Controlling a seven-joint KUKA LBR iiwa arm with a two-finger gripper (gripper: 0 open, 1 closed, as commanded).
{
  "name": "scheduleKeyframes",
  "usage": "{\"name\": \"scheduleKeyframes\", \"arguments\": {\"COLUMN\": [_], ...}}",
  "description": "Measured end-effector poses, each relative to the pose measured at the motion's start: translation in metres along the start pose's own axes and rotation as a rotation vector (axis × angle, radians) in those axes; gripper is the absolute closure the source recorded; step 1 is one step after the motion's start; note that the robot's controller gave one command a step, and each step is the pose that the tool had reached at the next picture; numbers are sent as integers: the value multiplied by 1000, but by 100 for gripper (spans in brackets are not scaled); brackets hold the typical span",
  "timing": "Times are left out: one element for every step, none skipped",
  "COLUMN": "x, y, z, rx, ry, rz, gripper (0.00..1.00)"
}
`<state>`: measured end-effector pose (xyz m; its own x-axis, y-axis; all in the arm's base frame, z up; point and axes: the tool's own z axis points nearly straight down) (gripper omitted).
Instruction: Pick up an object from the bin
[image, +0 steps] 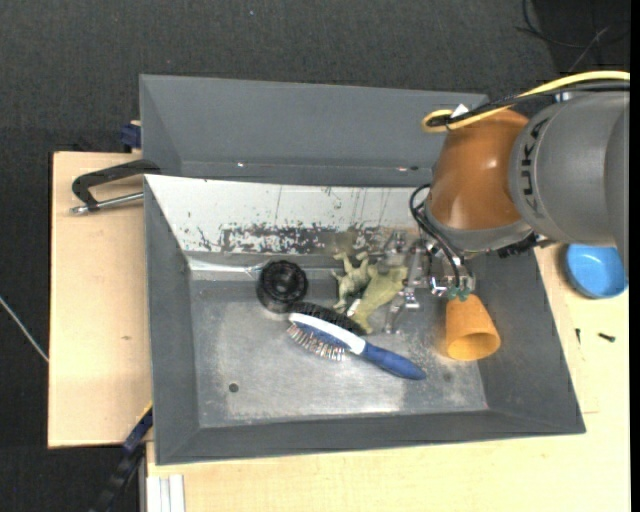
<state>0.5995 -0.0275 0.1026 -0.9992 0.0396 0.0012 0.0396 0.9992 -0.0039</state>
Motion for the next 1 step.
{"name": "scheduleKeyframes", "arguments": {"x": [-3], "y": [-6], "z": [24], "rx": [-6], "ry": [-9], "rz": [230], "gripper": [0]}}
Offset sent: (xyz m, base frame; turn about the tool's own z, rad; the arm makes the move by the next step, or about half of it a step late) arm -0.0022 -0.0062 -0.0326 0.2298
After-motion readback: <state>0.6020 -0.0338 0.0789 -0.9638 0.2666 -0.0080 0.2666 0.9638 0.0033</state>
